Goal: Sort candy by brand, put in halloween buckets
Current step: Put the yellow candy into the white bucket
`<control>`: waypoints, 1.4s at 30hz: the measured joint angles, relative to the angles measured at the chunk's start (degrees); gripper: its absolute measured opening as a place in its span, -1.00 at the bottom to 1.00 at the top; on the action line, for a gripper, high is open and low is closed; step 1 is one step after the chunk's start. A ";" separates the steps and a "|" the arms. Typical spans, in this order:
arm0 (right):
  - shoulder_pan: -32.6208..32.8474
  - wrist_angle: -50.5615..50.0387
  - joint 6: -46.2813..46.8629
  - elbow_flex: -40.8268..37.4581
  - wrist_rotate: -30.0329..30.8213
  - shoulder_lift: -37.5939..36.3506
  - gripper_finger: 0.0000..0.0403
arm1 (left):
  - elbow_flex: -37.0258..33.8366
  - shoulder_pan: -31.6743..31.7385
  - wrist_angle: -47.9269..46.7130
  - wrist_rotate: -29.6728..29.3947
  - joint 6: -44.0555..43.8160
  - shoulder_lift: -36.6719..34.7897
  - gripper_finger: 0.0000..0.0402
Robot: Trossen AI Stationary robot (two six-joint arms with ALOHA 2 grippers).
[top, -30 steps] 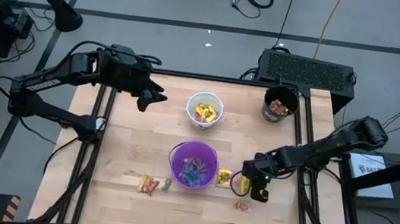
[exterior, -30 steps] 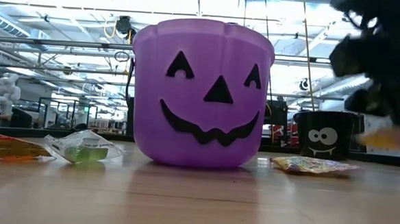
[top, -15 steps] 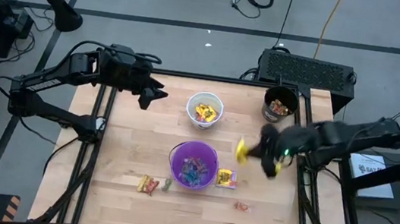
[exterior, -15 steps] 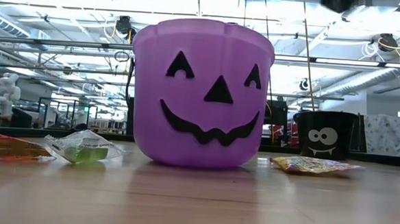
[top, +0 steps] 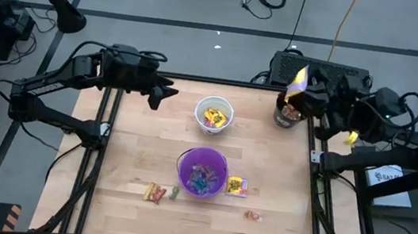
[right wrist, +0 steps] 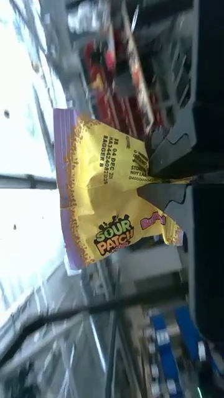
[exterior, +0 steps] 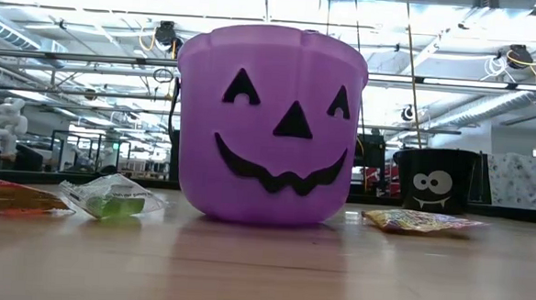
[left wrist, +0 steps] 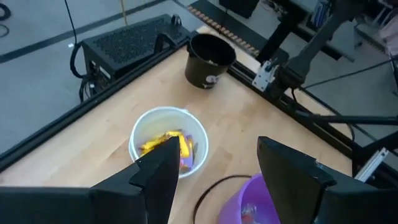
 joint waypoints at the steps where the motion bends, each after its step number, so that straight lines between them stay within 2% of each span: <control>1: -0.67 0.82 0.41 -0.01 -2.12 0.12 -1.00 | 0.00 0.00 0.40 -0.15 -0.01 0.00 0.10; 5: -3.05 4.84 3.49 -0.04 -11.25 1.11 -1.00 | 0.00 0.00 0.83 -0.82 -0.01 0.00 0.10; 10: -5.73 14.92 10.96 -0.04 -22.21 2.46 -1.00 | 0.00 0.00 1.10 -2.70 0.01 0.00 0.10; 15: -6.29 16.82 11.86 -0.04 -22.61 2.73 -1.00 | 0.00 0.00 1.10 -4.66 0.02 0.00 0.10; 21: -8.18 13.50 12.63 -0.04 -22.13 2.75 -1.00 | 0.00 0.00 1.10 -5.16 0.03 0.26 0.10; 23: -9.23 10.28 12.70 -0.04 -18.94 2.75 -1.00 | 0.00 0.00 1.11 -5.39 0.03 0.46 0.10; 25: -10.03 7.06 13.18 -0.07 -13.01 2.79 -1.00 | 0.00 0.00 1.27 -5.97 0.04 0.79 0.10; 29: -11.10 3.39 14.36 -0.07 1.71 2.99 -1.00 | 0.00 0.00 1.26 -6.06 0.05 1.67 0.10; 35: -12.45 -3.51 22.83 -0.07 21.08 3.48 -1.00 | 0.00 0.00 1.32 -6.08 0.05 3.48 0.10; 38: -13.21 -7.91 29.62 -0.06 25.61 3.34 -1.00 | 0.00 0.00 1.58 -6.08 0.03 4.23 0.10; 42: -14.90 -13.65 37.21 -0.07 25.47 3.43 -1.00 | 0.00 0.00 1.93 -6.08 0.01 4.79 0.10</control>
